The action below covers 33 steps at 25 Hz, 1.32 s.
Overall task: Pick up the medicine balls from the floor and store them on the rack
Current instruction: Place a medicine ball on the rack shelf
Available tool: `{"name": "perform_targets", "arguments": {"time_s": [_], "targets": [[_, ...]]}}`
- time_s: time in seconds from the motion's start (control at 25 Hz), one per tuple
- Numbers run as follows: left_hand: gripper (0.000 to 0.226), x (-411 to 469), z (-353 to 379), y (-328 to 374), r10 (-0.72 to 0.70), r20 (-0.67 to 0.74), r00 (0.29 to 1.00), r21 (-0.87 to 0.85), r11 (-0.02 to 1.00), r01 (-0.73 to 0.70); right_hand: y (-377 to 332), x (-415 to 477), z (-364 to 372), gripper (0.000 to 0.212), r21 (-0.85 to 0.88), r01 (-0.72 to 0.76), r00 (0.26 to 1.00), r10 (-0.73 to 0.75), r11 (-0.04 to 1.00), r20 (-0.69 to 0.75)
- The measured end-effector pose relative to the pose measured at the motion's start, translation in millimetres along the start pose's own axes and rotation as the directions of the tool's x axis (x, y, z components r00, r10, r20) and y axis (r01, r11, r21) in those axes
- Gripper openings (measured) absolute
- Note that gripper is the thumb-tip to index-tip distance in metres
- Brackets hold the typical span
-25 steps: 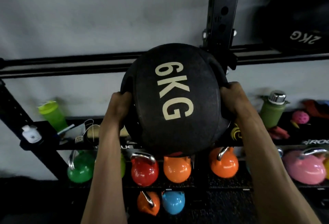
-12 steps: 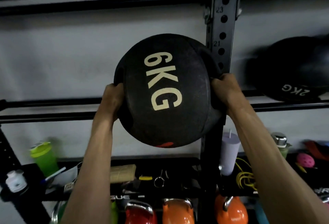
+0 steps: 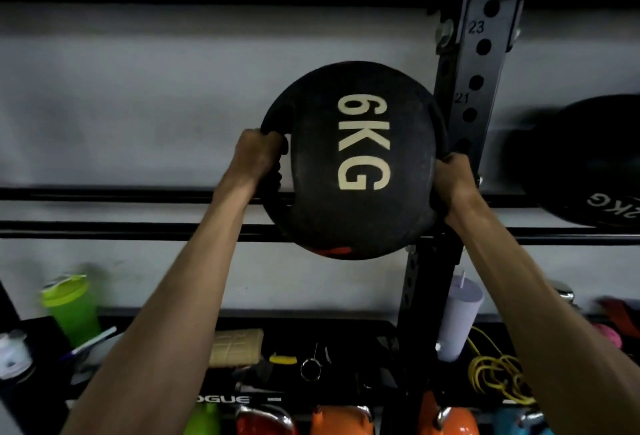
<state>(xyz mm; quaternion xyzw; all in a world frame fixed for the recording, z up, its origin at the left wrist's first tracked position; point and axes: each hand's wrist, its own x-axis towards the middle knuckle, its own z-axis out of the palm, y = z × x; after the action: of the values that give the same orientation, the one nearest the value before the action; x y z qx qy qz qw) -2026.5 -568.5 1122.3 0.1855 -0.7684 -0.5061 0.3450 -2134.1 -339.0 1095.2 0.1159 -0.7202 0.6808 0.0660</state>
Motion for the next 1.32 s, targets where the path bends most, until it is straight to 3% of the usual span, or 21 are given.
{"name": "perform_targets", "arguments": {"time_s": [0.2,0.28,0.4,0.48,0.6,0.76,0.88,1.0,1.08,1.24,1.32], "targets": [[0.022,22,9,12,0.04,0.088,0.995,0.025,0.999,-0.042,13,2,-6,0.022,0.016,-0.019,0.999,0.019,1.0,-0.037],[0.021,32,16,19,0.056,0.13,0.99,0.064,0.996,-0.064,21,6,-9,0.013,-0.083,0.077,0.992,-0.085,0.994,-0.097],[0.02,45,26,25,0.06,0.18,0.982,0.076,0.994,-0.075,33,0,-14,0.038,-0.142,0.321,0.915,-0.345,0.936,-0.206],[0.019,46,26,24,0.049,0.169,0.984,0.066,0.996,-0.061,36,-6,-12,0.045,-0.127,0.448,0.864,-0.465,0.885,-0.194],[0.019,40,17,14,0.01,0.116,0.993,0.041,0.999,-0.015,30,-13,-9,0.05,-0.06,0.455,0.889,-0.457,0.888,-0.021],[0.018,37,6,-7,-0.08,0.05,0.996,-0.044,0.996,0.082,7,14,-7,0.051,-0.155,0.447,0.893,-0.429,0.881,0.135],[0.037,50,4,-21,-0.149,0.024,0.989,-0.011,0.989,0.149,-12,8,1,0.035,-0.19,0.438,0.898,-0.437,0.879,0.049],[0.039,58,4,-30,-0.204,-0.014,0.979,0.023,0.979,0.204,-16,-12,24,0.049,-0.09,0.497,0.866,-0.485,0.863,0.124],[0.033,40,3,-21,-0.214,-0.016,0.977,-0.014,0.977,0.214,-8,-6,32,0.065,-0.048,0.483,0.867,-0.47,0.874,0.165],[0.02,14,12,-13,-0.185,-0.034,0.982,-0.144,0.973,0.178,5,16,20,0.055,-0.012,0.45,0.88,-0.441,0.893,0.179],[0.006,3,24,-3,-0.109,-0.055,0.993,-0.196,0.976,0.096,12,26,13,0.051,-0.137,0.463,0.886,-0.453,0.876,0.1]]}}
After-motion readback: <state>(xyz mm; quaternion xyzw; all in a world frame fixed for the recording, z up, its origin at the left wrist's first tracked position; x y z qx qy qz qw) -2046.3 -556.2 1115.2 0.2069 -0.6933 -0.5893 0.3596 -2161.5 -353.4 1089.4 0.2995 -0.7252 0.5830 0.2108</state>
